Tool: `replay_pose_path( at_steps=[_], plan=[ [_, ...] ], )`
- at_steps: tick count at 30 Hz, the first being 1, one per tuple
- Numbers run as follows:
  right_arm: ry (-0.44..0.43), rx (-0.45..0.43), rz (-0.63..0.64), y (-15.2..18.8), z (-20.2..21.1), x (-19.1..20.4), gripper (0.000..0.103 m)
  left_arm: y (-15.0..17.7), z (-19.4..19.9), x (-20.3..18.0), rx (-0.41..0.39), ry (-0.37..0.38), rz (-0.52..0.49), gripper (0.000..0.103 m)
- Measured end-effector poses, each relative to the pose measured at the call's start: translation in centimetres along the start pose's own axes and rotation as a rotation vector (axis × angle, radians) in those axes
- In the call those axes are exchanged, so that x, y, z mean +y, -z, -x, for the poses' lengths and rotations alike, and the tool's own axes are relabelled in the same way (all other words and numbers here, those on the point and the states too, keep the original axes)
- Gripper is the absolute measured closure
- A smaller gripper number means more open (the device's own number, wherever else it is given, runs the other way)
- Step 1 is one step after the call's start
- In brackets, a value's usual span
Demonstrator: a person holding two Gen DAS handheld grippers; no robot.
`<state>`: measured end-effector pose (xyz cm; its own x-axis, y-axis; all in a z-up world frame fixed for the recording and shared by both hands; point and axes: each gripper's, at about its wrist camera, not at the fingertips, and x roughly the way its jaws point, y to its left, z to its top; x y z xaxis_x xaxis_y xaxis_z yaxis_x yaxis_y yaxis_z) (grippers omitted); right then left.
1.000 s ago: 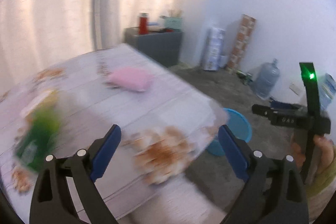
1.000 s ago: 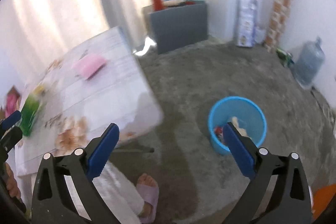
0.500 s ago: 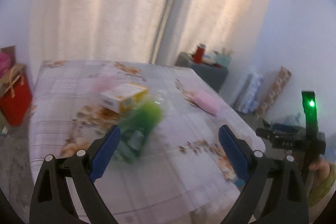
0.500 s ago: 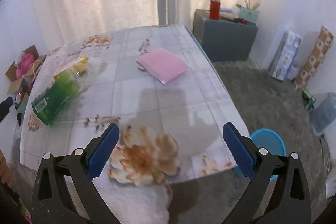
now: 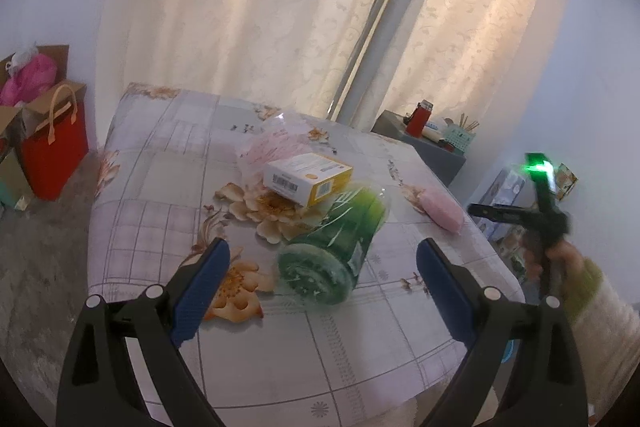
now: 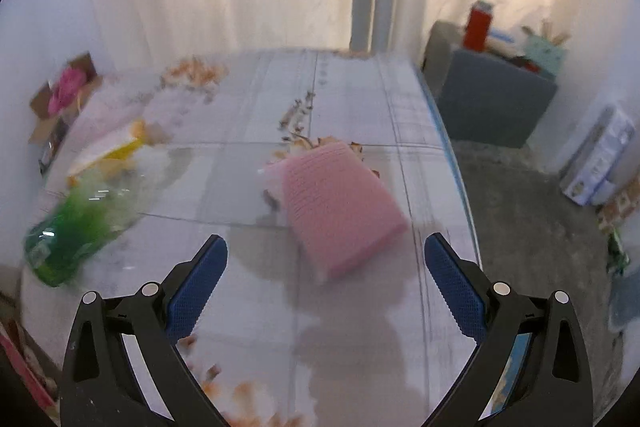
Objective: Collect trash
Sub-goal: 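Move both tools back over the table toward the sponge and bottle, then grasp the pink sponge with the right gripper while the left gripper grasps the green bottle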
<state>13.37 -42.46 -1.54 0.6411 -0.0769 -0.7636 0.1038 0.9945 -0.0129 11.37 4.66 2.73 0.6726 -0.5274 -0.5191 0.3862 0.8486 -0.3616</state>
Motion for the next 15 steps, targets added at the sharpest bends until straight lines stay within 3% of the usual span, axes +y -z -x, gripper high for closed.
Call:
replay_pose_path(
  at_steps=[4, 11, 15],
  plan=[
    [0.007, 0.097, -0.03, -2.0, -4.5, -1.4, 0.008, 0.3, 0.0, 1.0, 0.01, -0.011, 0.017, 0.011],
    [-0.165, 0.193, -0.171, -2.6, -8.1, -2.7, 0.008, 0.4, 0.5, 3.2, 0.008, -0.056, 0.052, 0.011],
    [-0.225, 0.209, -0.17, -2.4, -7.9, -2.1, 0.008, 0.2, 0.5, 4.0, 0.002, -0.066, 0.074, 0.011]
  ],
)
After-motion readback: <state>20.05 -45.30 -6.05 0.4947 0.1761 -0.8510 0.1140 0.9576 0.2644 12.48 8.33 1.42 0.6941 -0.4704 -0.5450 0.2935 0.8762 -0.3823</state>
